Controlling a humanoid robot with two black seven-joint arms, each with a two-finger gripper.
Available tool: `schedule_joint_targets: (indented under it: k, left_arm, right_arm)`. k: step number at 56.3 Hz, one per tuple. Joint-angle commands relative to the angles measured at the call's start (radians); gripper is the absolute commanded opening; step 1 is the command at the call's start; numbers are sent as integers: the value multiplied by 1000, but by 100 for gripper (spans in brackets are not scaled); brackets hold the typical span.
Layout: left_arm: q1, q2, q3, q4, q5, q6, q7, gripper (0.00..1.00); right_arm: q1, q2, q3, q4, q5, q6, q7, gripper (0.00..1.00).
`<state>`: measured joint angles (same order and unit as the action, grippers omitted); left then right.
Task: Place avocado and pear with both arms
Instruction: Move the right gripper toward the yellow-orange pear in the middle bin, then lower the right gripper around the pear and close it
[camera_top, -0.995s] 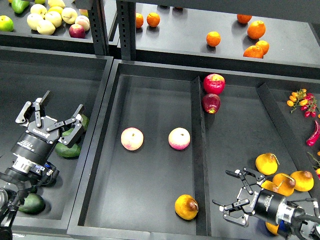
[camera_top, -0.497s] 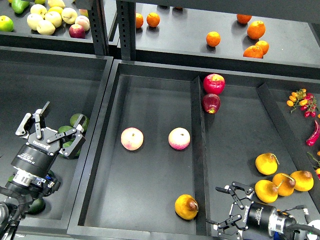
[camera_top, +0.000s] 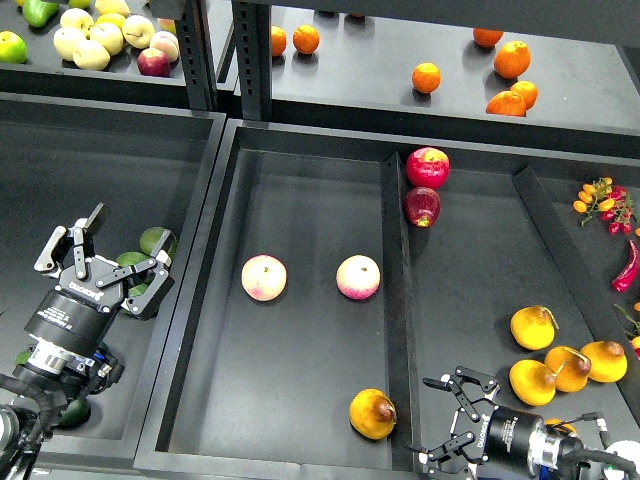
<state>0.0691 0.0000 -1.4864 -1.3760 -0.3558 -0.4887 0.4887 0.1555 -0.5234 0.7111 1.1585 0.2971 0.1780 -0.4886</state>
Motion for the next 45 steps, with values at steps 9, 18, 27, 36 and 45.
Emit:
schedule_joint_targets:
  k: [9,18,27,36,45]
  left_arm:
    - [0,0,0,0,0,0,0,99]
    - [2,0,2,0,0,0,0,99]
    - [6,0,3,0,0,0,0,99]
    - [12,0,3,0,0,0,0,99]
    - [15,0,3,0,0,0,0,99]
  right_arm:
    - [82,6,-99,-34,5,-2,0,100]
    - [82,8,-127,-34,8,-2,0,100]
    - [84,8,-151,-34,8,-5,0,100]
    - [85,25,-163,-46,2,-6,0,100]
    - [91,66,-157,-94,-4,-6,0,100]
